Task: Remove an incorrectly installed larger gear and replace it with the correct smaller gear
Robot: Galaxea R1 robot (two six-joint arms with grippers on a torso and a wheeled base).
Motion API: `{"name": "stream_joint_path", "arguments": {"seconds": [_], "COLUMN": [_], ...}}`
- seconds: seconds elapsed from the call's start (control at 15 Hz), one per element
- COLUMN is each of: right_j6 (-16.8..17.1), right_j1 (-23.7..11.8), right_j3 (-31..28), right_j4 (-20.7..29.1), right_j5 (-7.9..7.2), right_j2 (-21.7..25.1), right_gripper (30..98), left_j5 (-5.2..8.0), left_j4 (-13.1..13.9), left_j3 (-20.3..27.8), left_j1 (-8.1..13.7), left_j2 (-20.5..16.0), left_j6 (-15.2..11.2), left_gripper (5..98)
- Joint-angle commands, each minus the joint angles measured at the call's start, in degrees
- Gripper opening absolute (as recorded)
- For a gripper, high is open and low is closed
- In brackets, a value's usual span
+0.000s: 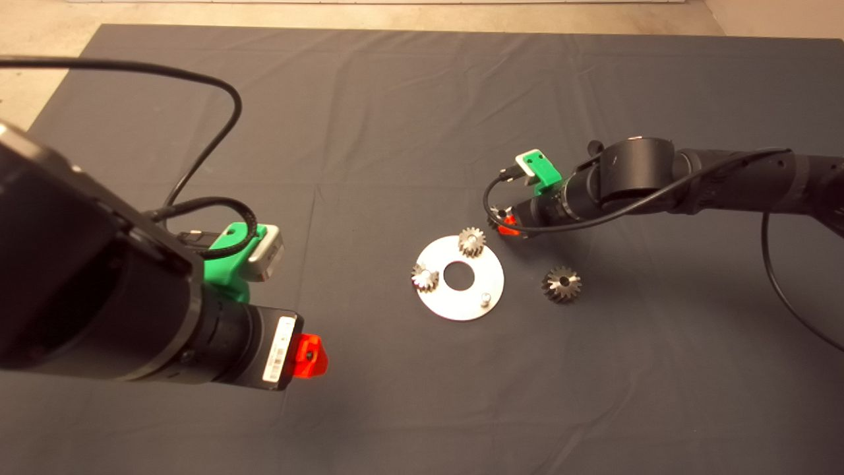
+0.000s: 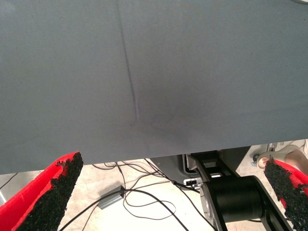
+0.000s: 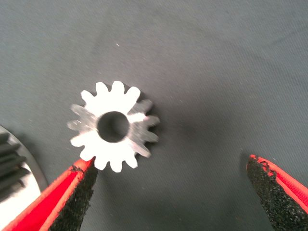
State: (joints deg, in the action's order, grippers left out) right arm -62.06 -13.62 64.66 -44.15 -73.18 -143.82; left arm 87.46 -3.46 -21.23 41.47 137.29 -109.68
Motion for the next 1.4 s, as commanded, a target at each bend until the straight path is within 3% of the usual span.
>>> {"name": "stream_joint_path", "arguments": {"seconds": [0.0,0.73,1.2,1.33], "right_j6": [-0.4,0.3,0.5,0.4], "right_j1": [-1.2,-1.2,-1.2,-1.2], "right_j3": [1.2,5.1,5.3,5.3], "right_j4": [0.0,-0.1,0.0,0.1], "right_j5": [2.54,5.5,5.36,5.34], "right_j2": [-1.3,-3.8,-4.0,-4.0], "right_gripper": [82.5,82.5,81.0,76.1], "left_j5": [7.55,7.55,7.55,7.55], "left_j4": [0.5,0.5,0.5,0.5], "left_j3": [0.7,0.7,0.7,0.7], "left_j1": [1.2,1.2,1.2,1.2], "left_j2": [0.0,0.0,0.0,0.0], "left_j6": [-0.2,-0.2,-0.1,-0.1], "left_gripper": [97.8,97.8,97.8,97.8]}}
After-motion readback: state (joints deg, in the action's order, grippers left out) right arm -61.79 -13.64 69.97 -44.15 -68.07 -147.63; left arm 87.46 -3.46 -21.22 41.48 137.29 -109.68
